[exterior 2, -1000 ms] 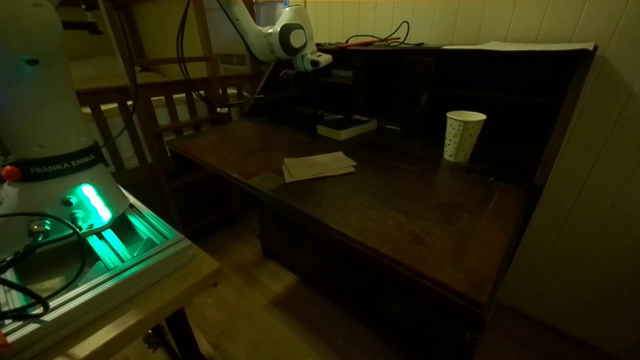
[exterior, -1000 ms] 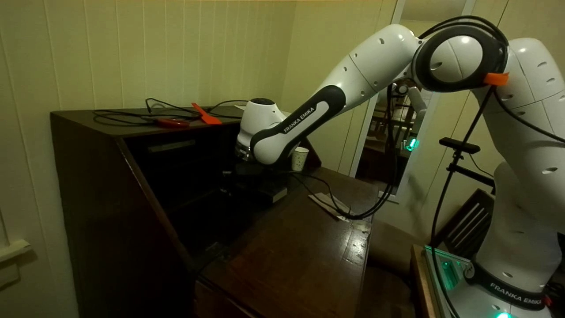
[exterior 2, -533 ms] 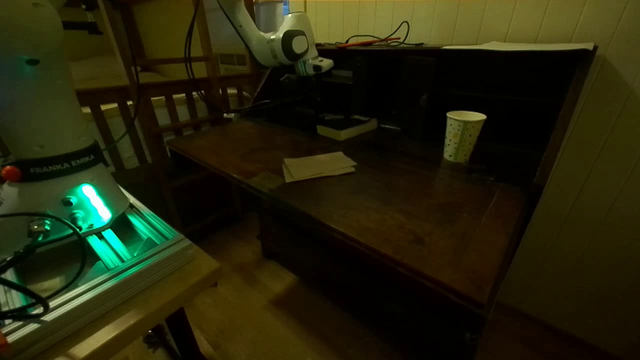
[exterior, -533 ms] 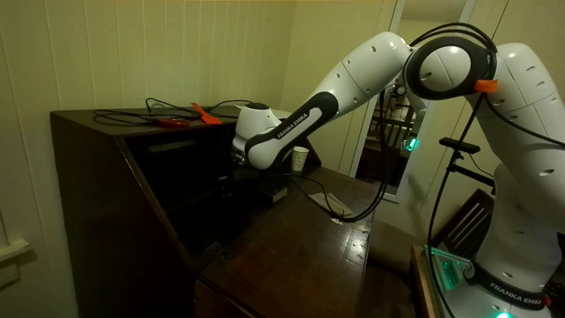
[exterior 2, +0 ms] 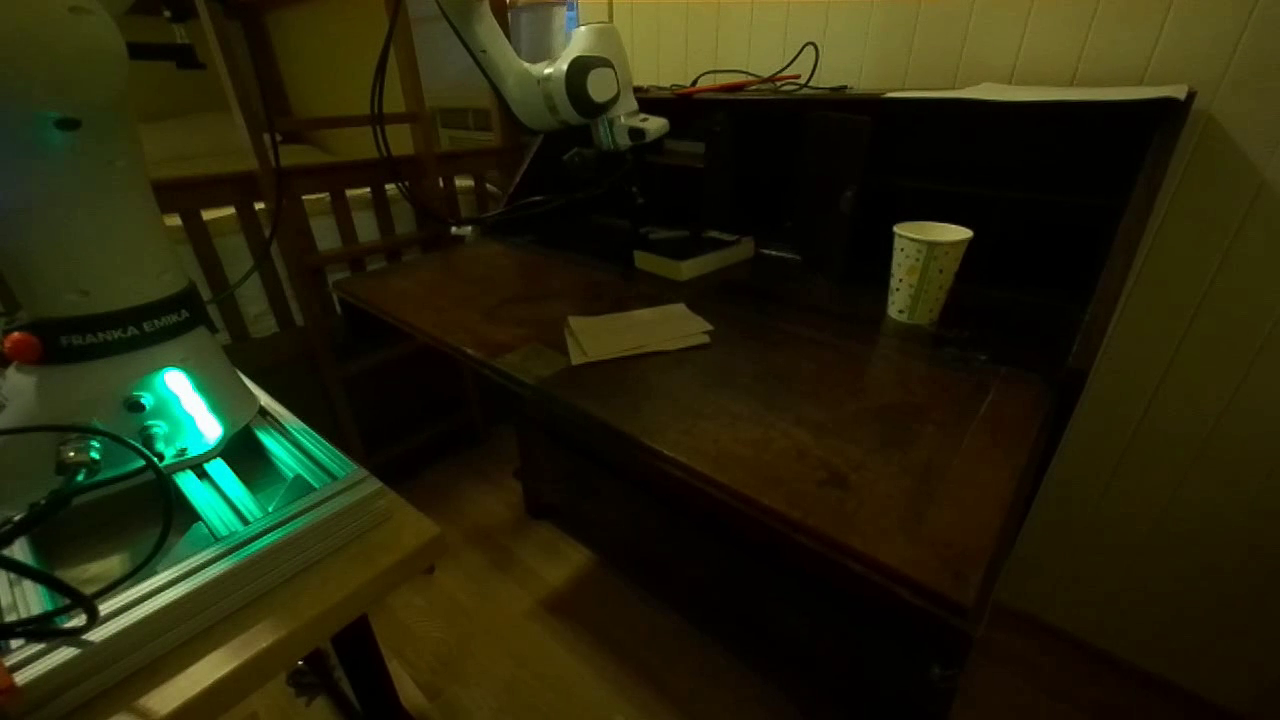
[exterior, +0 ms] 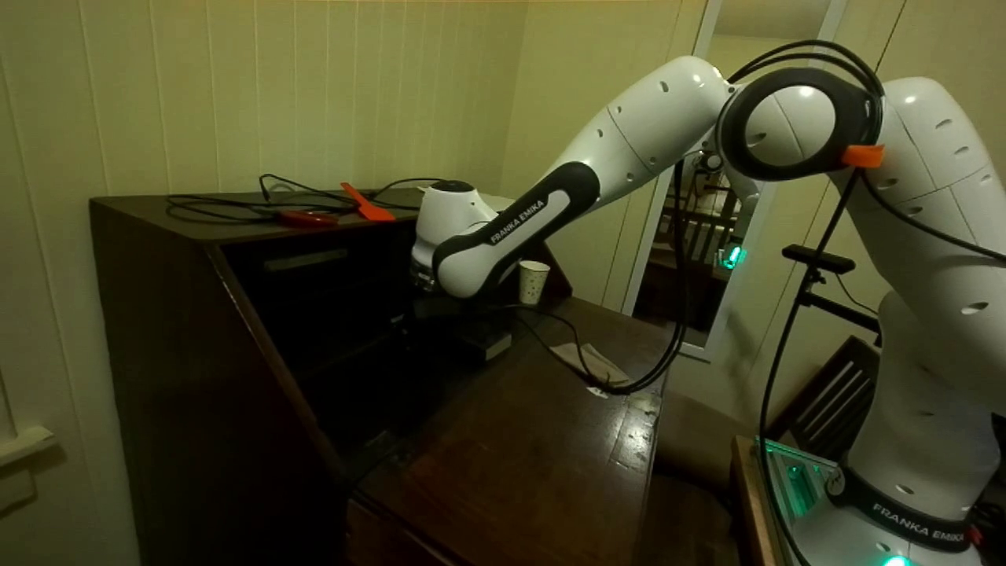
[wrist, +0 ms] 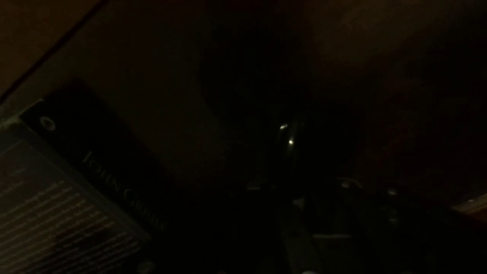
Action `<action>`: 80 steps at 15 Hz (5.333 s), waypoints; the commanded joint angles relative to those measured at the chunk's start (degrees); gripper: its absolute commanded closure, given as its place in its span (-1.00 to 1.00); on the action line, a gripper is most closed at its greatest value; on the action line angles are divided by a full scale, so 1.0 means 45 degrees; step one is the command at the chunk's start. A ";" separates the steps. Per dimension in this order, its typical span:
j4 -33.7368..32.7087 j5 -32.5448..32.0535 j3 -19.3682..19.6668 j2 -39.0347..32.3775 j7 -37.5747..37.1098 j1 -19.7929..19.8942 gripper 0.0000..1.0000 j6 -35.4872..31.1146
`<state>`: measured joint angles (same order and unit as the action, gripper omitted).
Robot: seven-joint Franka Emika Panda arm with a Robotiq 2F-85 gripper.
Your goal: Put the marker in the coffee cup.
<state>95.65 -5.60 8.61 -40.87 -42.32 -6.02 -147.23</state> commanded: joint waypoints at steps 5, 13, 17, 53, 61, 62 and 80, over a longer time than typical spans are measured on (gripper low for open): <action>0.1685 0.0229 0.0475 0.2472 -0.0326 -0.0313 0.84 0.1362; 0.3604 -0.0094 0.1066 0.5117 -0.2961 0.0136 0.85 0.2295; 0.3639 -0.1235 0.1118 0.5464 -0.4975 -0.0099 0.85 0.3511; 0.6993 0.5835 0.0452 0.8118 -0.3054 0.4760 0.87 -0.4168; 0.6221 0.8238 0.0111 0.8182 -0.2321 0.5126 0.88 -0.3795; 0.6083 0.7594 -0.0065 0.7867 -0.3673 0.5462 0.88 -0.4283; 0.1143 1.0816 0.1769 0.4961 -0.7234 0.7498 0.89 0.1120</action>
<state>103.43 34.49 20.08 -18.60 -78.02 24.47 -146.68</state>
